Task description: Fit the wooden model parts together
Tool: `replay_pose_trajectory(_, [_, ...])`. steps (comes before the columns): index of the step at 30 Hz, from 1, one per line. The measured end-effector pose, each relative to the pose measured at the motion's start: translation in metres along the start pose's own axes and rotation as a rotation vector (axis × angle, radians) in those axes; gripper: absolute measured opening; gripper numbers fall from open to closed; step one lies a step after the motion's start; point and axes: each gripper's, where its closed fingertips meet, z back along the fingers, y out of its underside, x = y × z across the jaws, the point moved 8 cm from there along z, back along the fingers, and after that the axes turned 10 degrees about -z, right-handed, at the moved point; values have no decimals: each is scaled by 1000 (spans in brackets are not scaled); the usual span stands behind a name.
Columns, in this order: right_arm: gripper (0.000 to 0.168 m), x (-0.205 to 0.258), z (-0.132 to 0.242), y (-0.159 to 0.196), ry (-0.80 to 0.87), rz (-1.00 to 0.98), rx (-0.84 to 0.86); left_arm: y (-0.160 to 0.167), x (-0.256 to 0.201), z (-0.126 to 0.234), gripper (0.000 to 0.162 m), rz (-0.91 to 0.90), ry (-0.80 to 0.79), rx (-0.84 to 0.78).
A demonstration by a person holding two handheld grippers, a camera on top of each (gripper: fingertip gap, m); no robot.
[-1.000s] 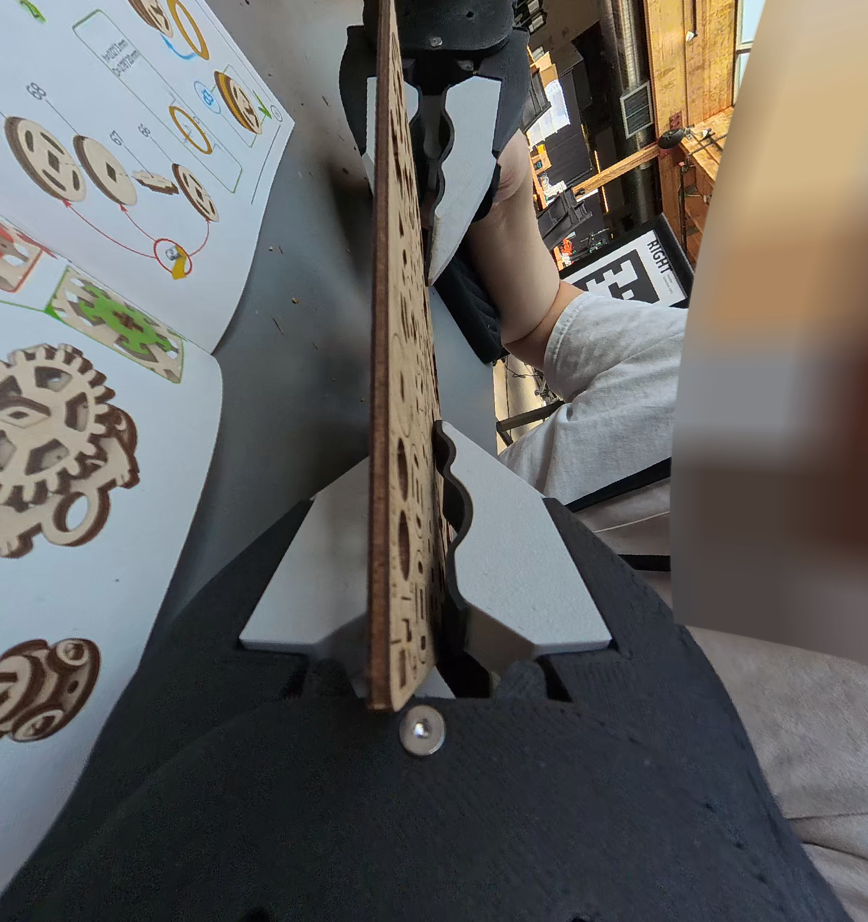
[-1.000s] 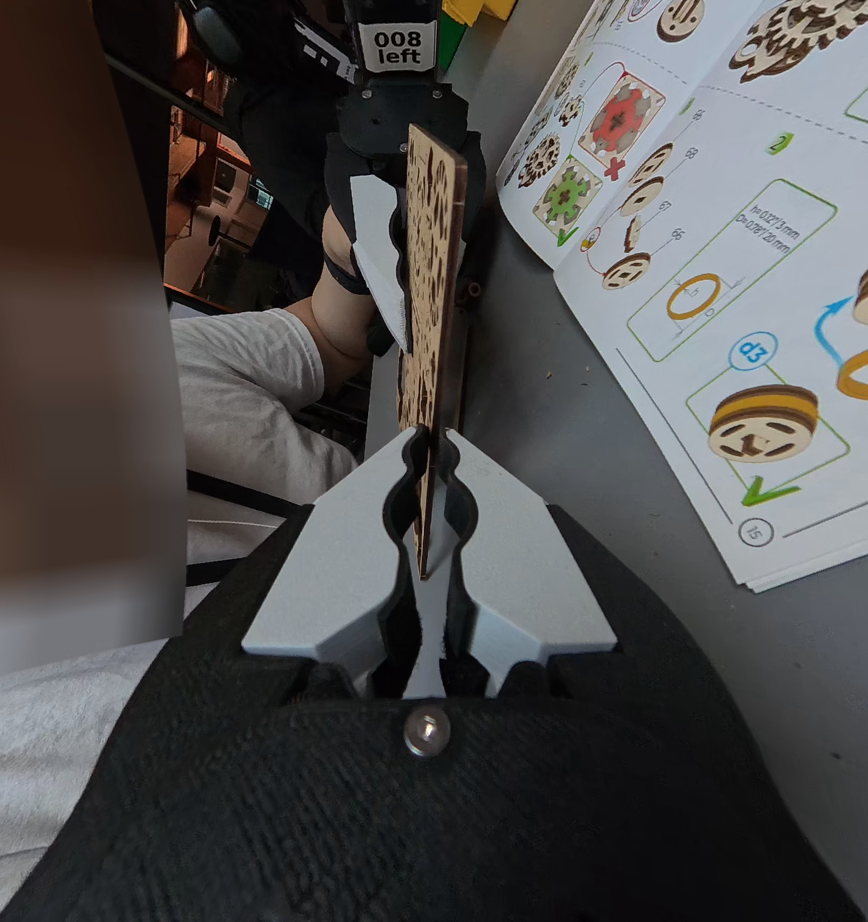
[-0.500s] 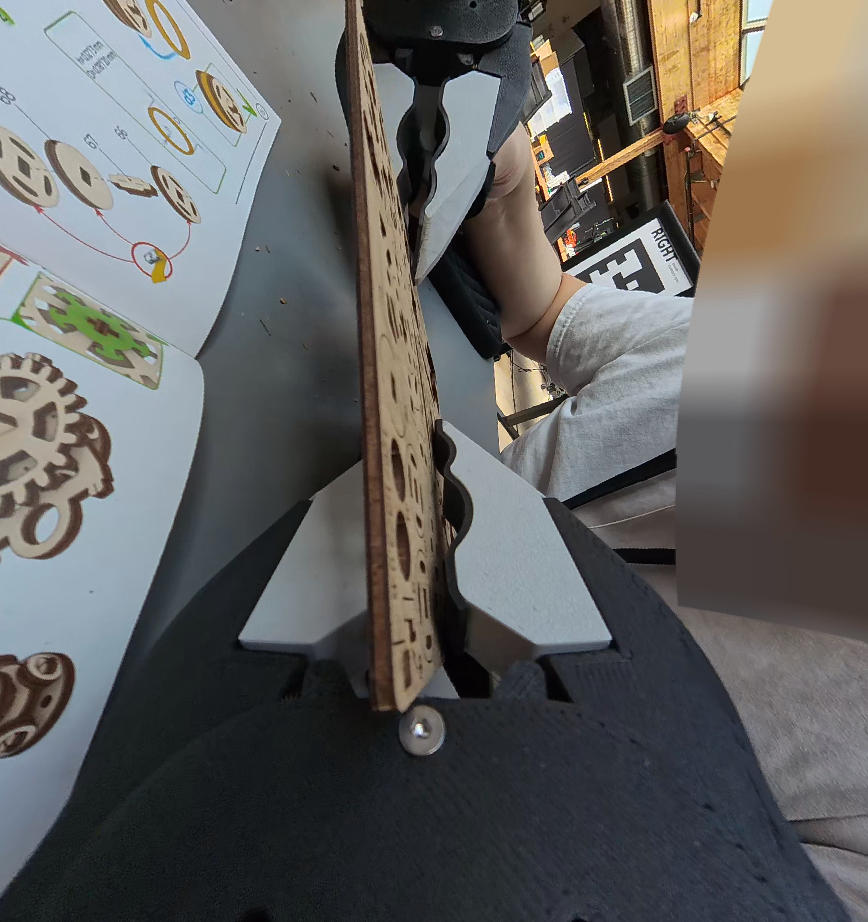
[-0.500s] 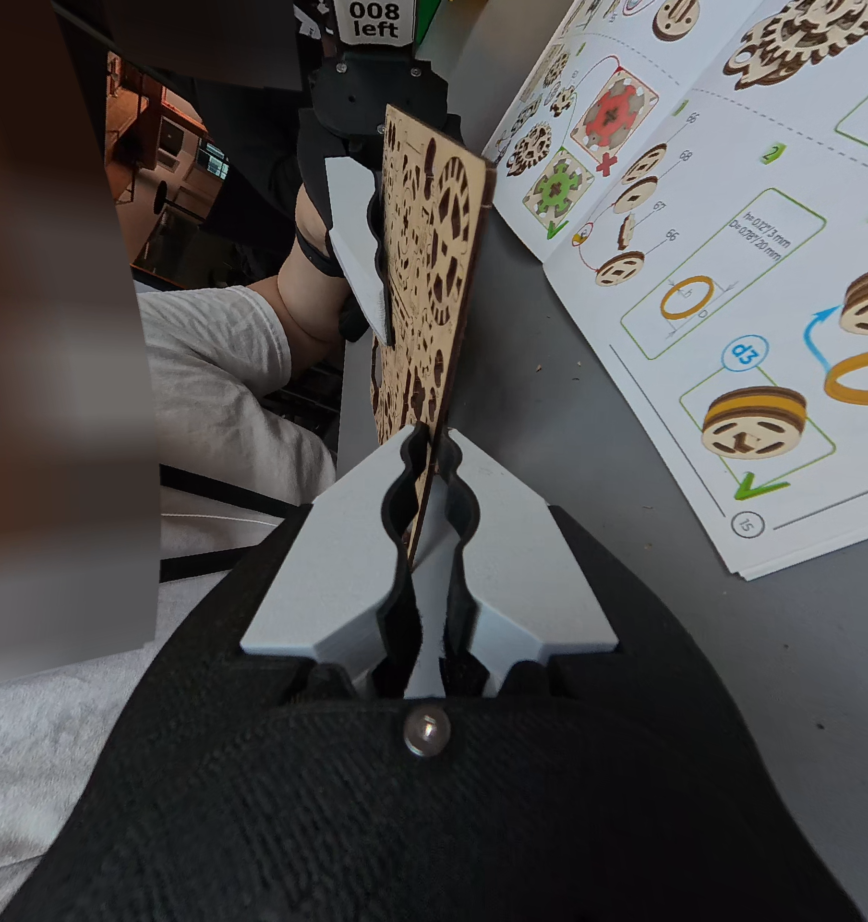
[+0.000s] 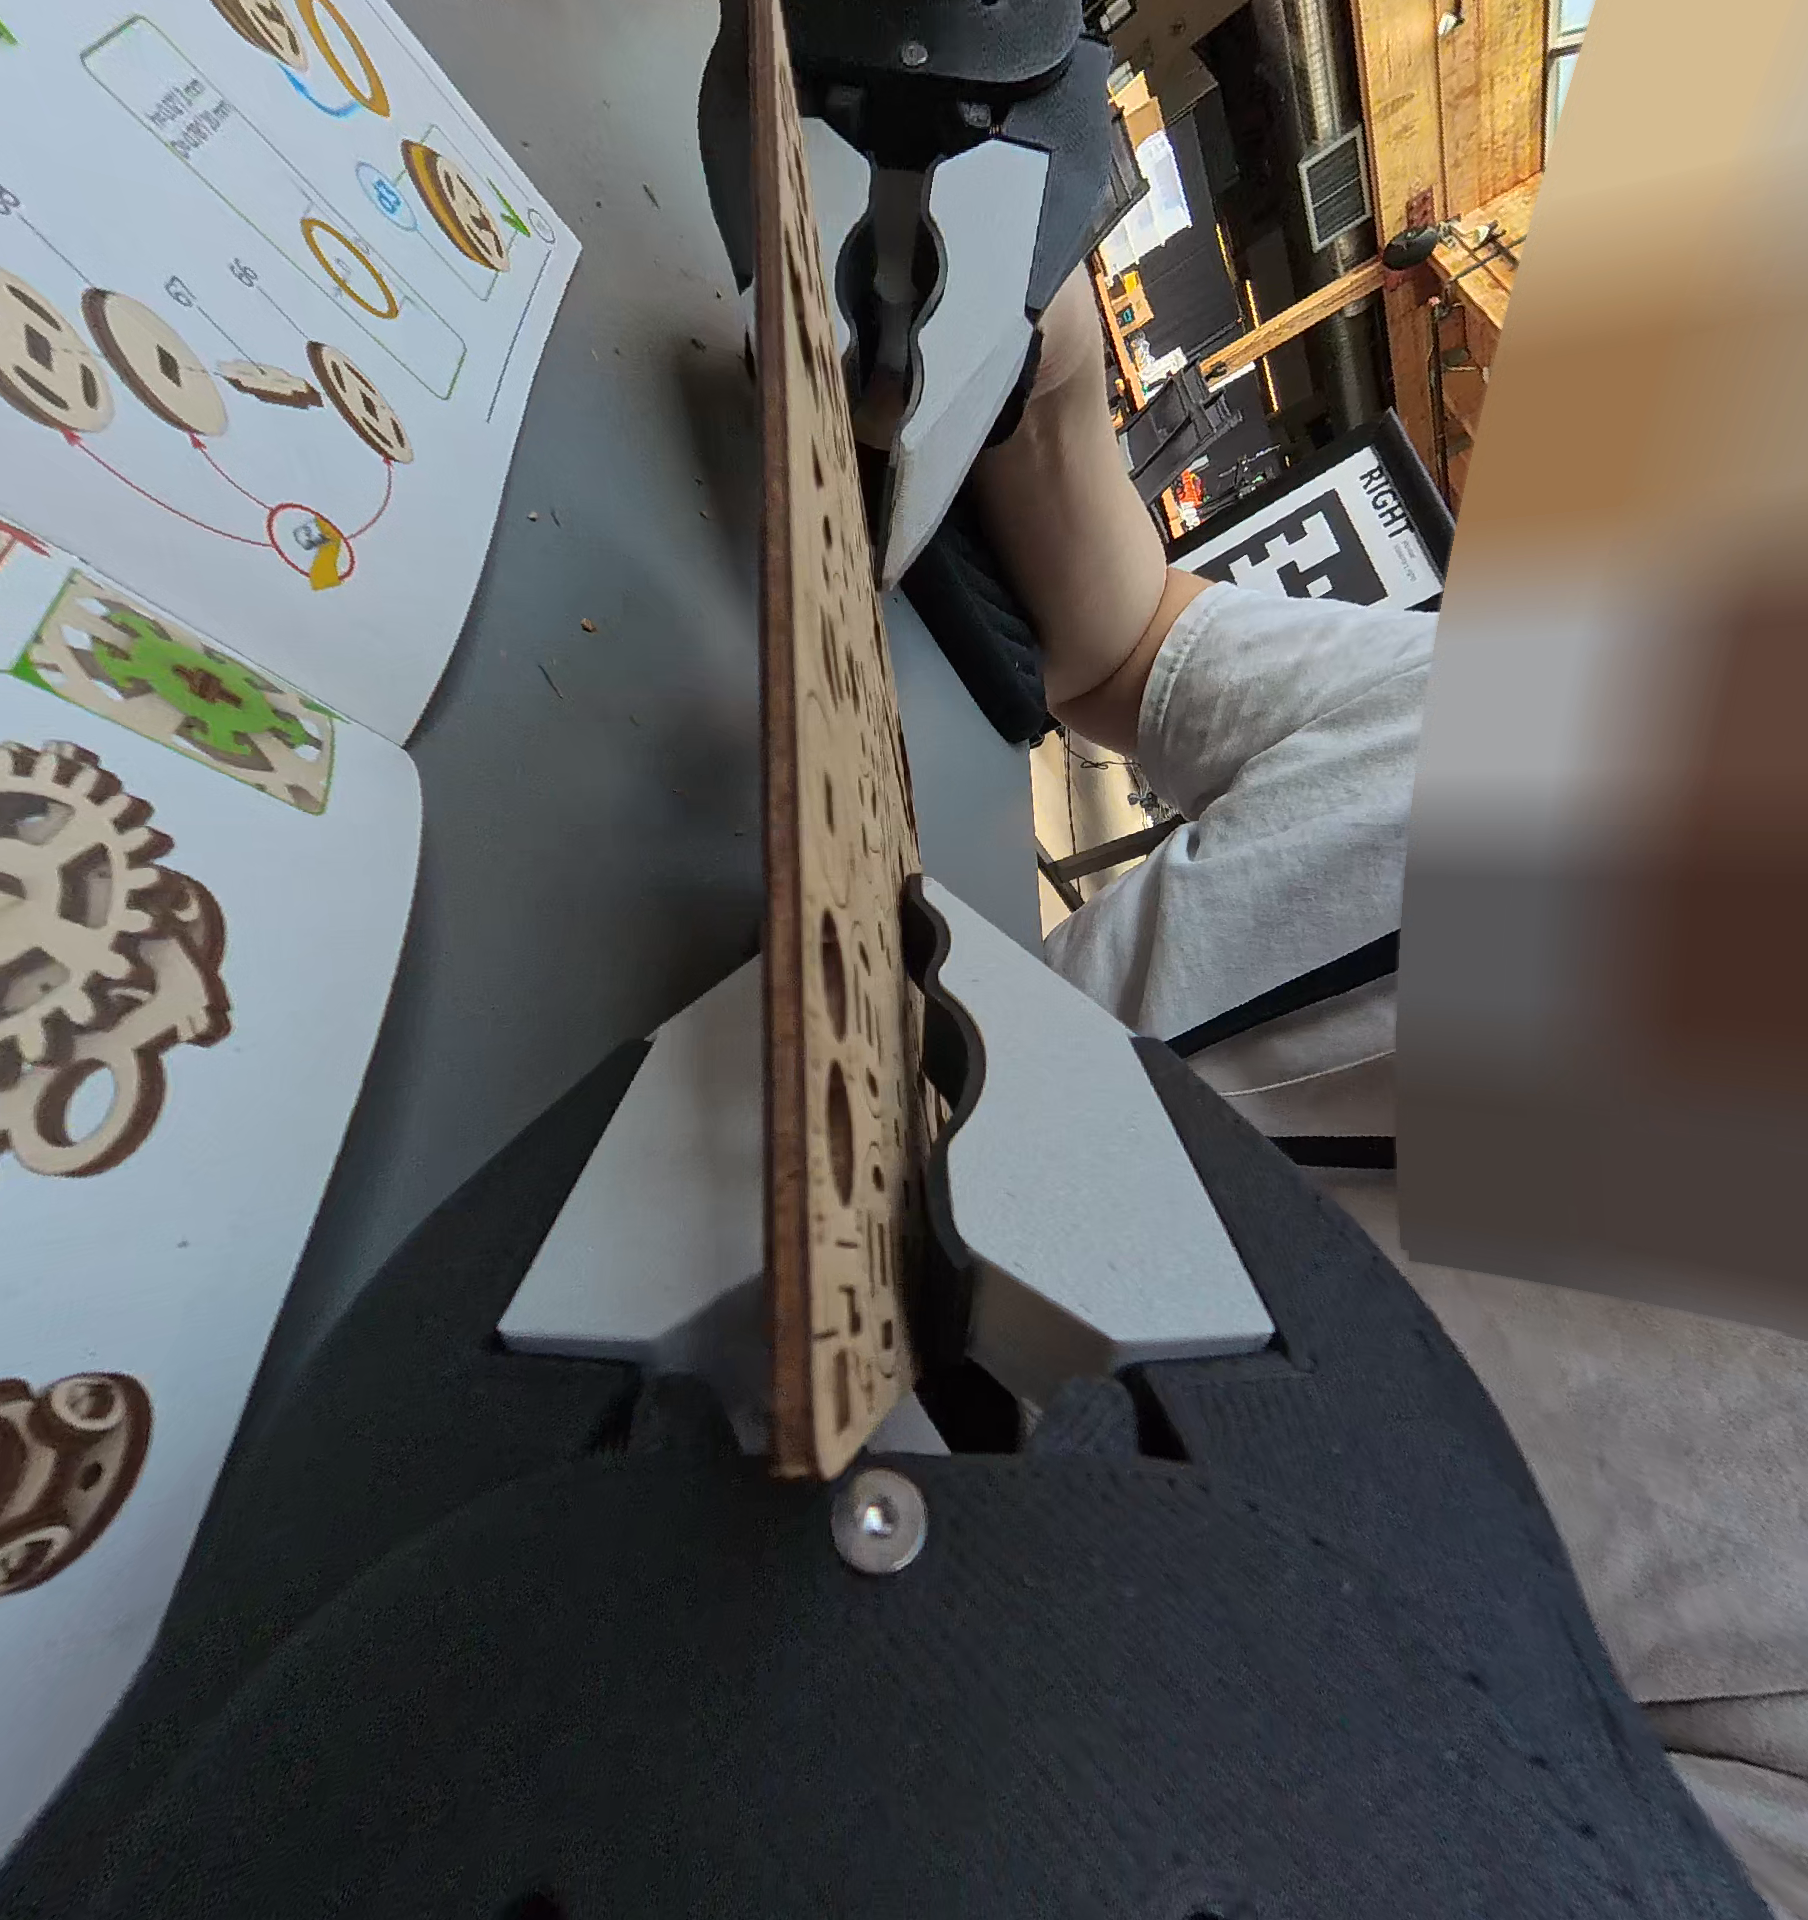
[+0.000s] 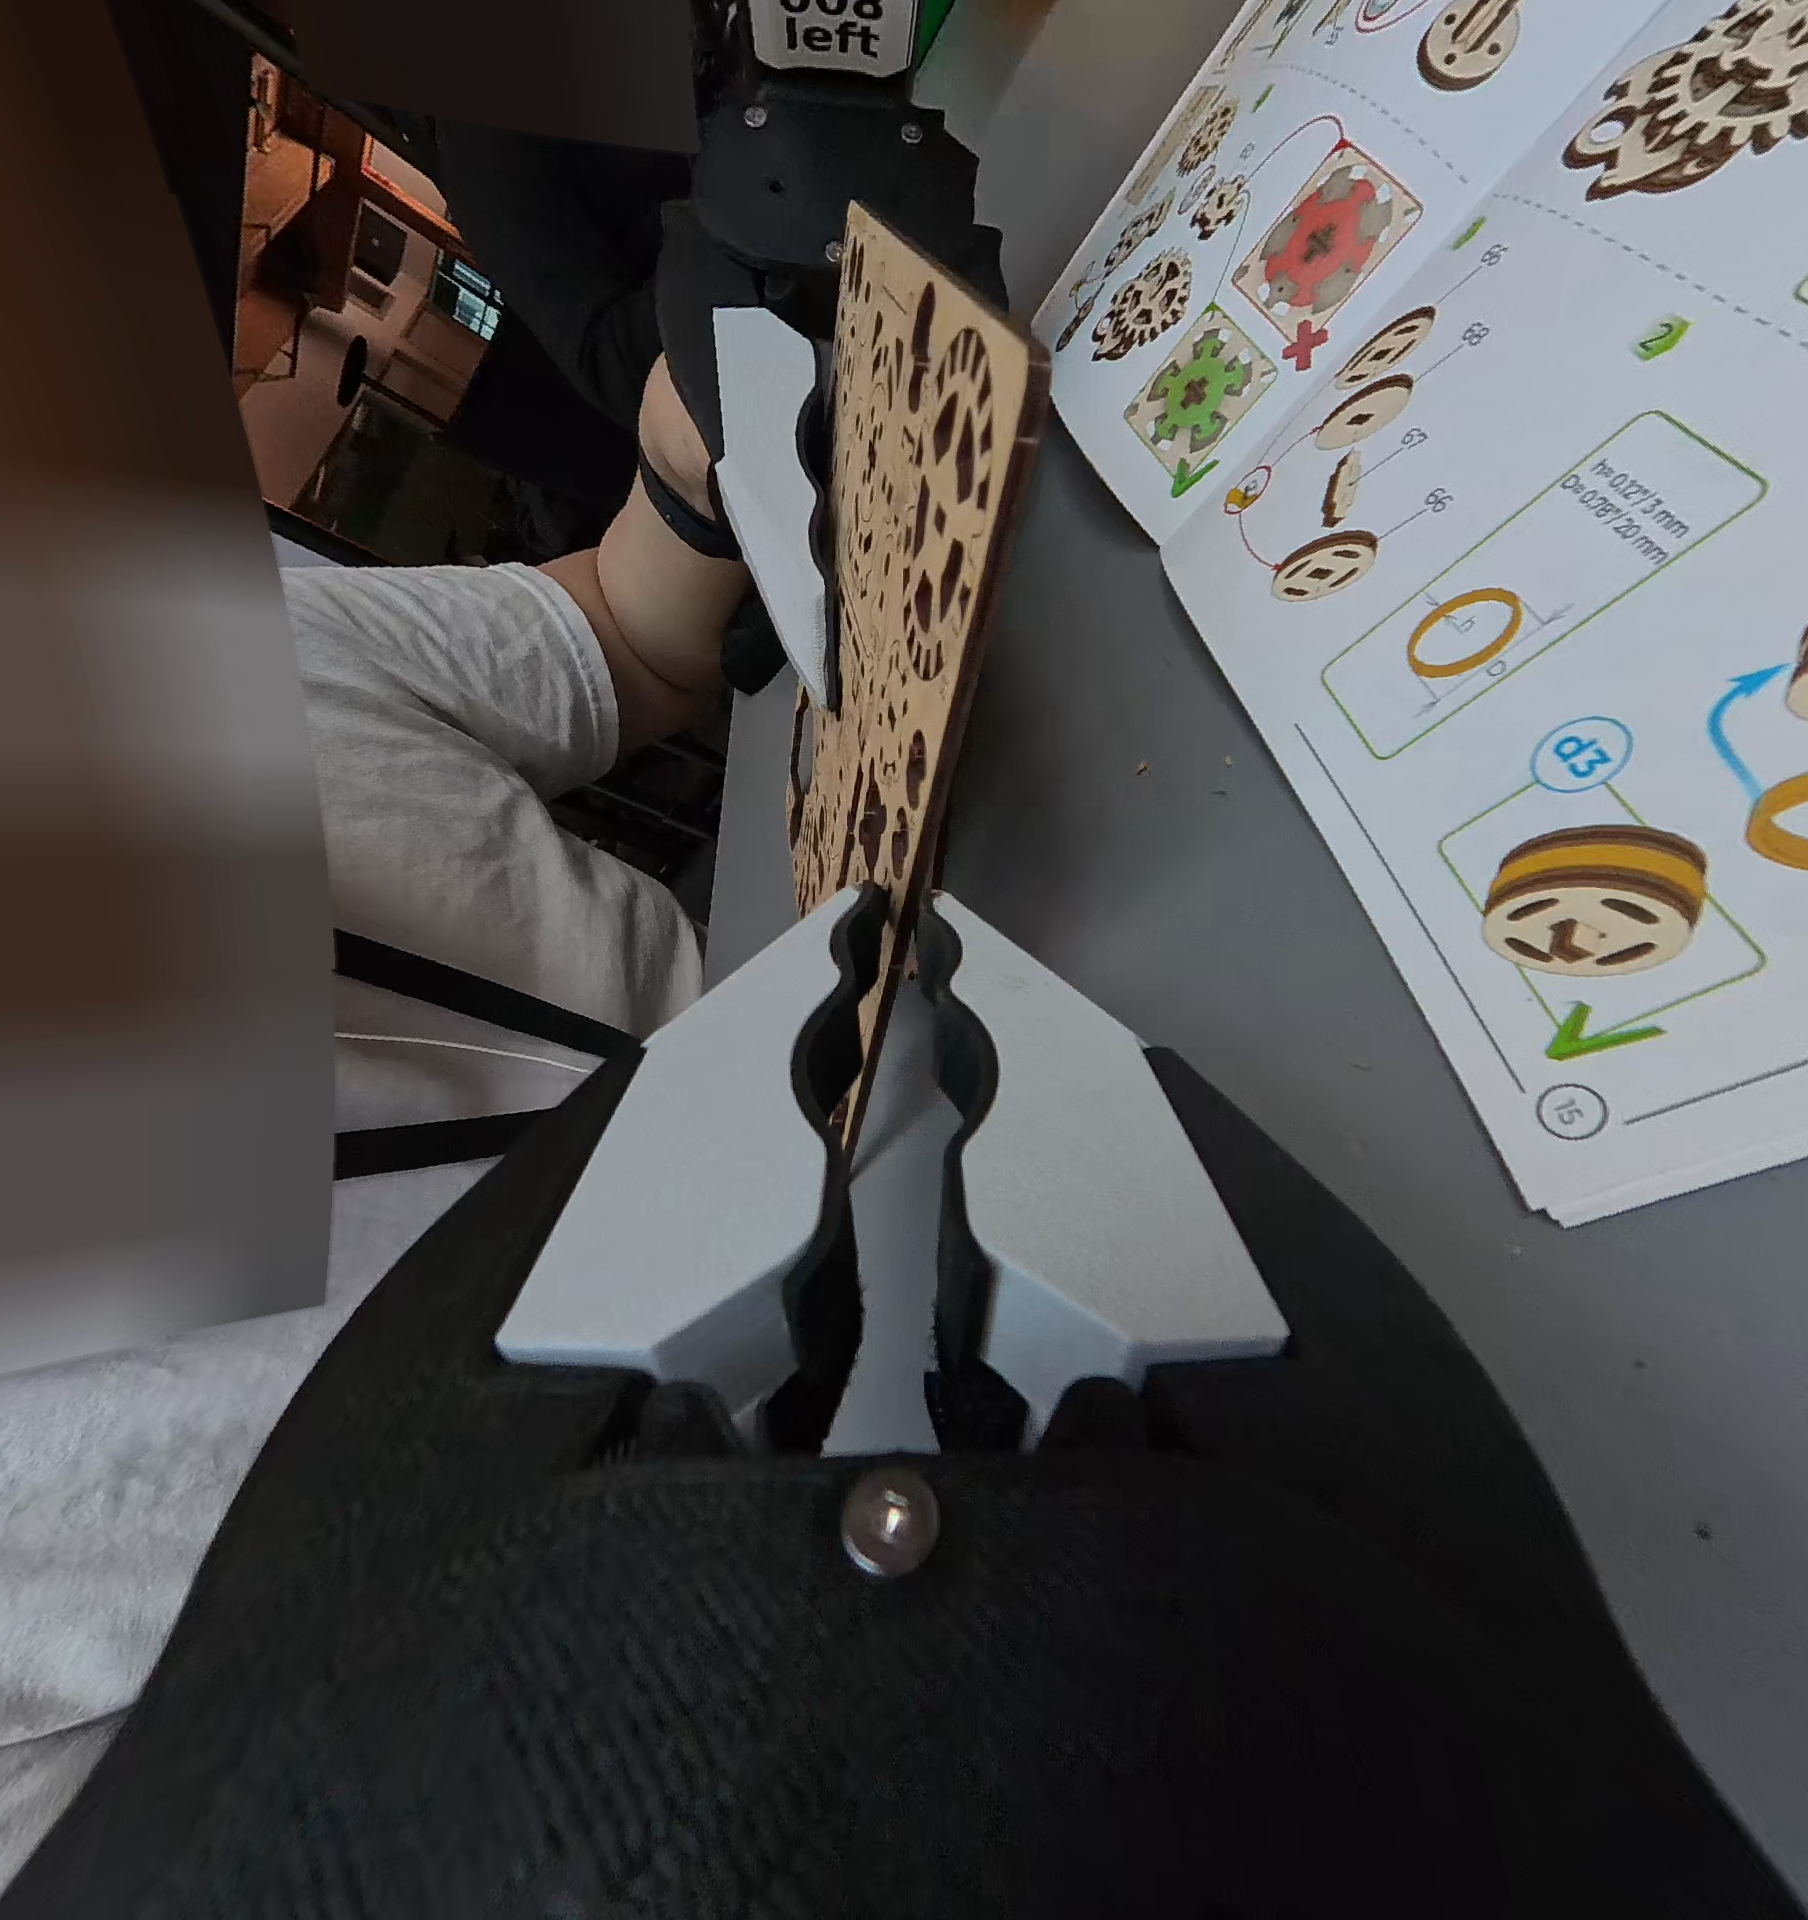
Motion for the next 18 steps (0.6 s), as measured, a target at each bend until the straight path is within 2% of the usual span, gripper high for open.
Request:
replay_pose_trajectory(6, [8,0,3,1,14,24,8,1,2,0,1,13,-1,4])
replay_pose_trajectory(18, [5,0,-2,4,66,21,54,1,2,-1,0,18,14,2])
